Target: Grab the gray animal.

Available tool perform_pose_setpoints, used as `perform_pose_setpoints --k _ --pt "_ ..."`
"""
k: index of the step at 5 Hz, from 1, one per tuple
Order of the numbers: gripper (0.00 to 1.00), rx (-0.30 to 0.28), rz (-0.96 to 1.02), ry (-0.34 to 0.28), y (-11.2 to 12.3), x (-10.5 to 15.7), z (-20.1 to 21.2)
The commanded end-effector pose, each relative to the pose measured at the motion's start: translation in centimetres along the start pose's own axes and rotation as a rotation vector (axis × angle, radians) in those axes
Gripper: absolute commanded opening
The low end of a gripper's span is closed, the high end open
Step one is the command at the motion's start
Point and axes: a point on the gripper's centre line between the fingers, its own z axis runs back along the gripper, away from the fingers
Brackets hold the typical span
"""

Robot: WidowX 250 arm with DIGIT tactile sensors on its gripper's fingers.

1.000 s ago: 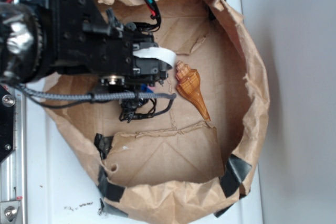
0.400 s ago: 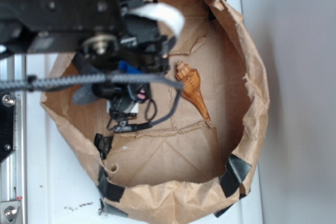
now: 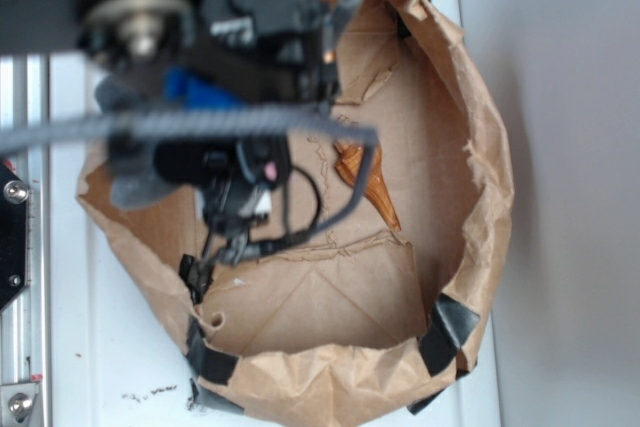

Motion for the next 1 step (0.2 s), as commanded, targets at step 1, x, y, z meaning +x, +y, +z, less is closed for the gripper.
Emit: perform_pose_setpoints --k 1 --pt "0.0 0.068 -0.028 -0.112 -0.04 0.9 1.12"
